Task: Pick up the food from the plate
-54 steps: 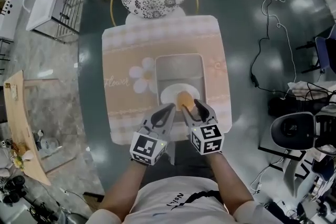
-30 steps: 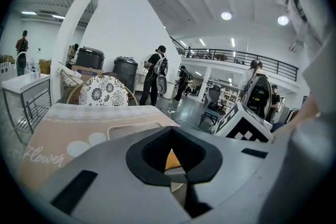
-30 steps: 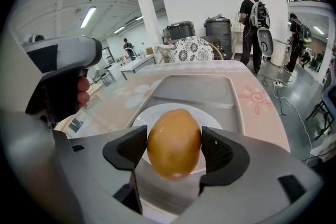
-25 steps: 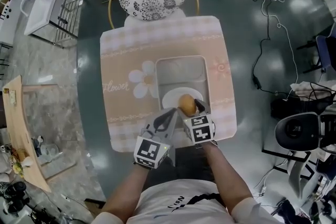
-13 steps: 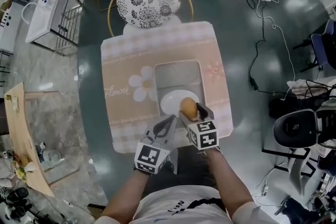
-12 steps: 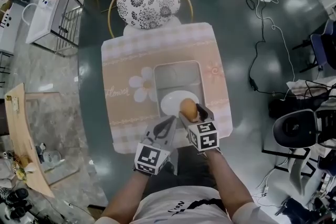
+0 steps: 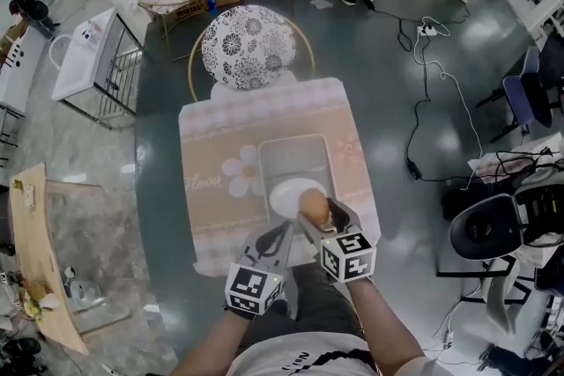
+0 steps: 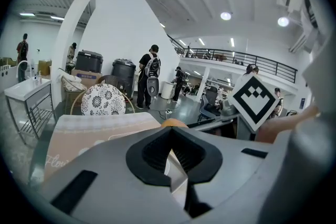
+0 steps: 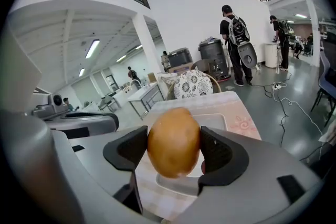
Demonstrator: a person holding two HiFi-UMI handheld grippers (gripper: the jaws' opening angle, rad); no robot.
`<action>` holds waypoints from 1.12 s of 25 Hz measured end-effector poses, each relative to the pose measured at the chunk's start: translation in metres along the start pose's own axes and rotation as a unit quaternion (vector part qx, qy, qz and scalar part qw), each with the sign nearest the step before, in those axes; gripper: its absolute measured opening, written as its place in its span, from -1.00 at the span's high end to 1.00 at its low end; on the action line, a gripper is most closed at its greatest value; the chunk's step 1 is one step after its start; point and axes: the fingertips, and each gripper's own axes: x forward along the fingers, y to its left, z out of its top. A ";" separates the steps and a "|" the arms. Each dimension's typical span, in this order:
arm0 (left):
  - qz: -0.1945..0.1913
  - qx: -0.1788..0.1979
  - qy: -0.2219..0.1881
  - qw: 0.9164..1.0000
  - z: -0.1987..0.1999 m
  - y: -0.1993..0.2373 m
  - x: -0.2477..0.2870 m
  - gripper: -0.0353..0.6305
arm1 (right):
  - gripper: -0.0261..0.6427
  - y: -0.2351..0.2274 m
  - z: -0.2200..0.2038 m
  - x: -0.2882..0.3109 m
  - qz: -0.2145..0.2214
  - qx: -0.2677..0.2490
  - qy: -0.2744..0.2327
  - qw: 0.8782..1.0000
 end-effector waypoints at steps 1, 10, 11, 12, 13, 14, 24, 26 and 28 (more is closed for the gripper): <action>-0.001 0.001 -0.002 1.000 0.005 -0.002 -0.004 0.88 | 0.06 0.004 0.005 -0.006 0.001 0.002 -0.007 1.000; -0.008 0.016 -0.021 1.000 0.037 -0.029 -0.046 0.88 | 0.06 0.039 0.038 -0.062 -0.001 -0.002 -0.068 0.998; -0.009 0.018 -0.023 1.000 0.041 -0.032 -0.051 0.88 | 0.06 0.043 0.042 -0.069 -0.001 -0.004 -0.076 0.997; -0.010 0.019 -0.025 0.999 0.045 -0.036 -0.055 0.88 | 0.06 0.048 0.047 -0.076 -0.001 -0.006 -0.083 0.997; -0.010 0.021 -0.027 0.999 0.049 -0.039 -0.060 0.88 | 0.06 0.052 0.051 -0.083 -0.001 -0.009 -0.091 0.996; -0.011 0.022 -0.030 0.999 0.053 -0.043 -0.064 0.88 | 0.06 0.057 0.055 -0.090 -0.001 -0.011 -0.098 0.995; -0.024 0.030 -0.064 0.997 0.095 -0.070 -0.101 0.88 | 0.06 0.091 0.090 -0.152 -0.004 -0.033 -0.170 0.985; -0.025 0.030 -0.069 0.997 0.101 -0.075 -0.107 0.88 | 0.06 0.098 0.095 -0.163 -0.002 -0.037 -0.180 0.983; -0.026 0.030 -0.074 0.996 0.105 -0.080 -0.114 0.88 | 0.06 0.104 0.098 -0.174 -0.002 -0.041 -0.190 0.981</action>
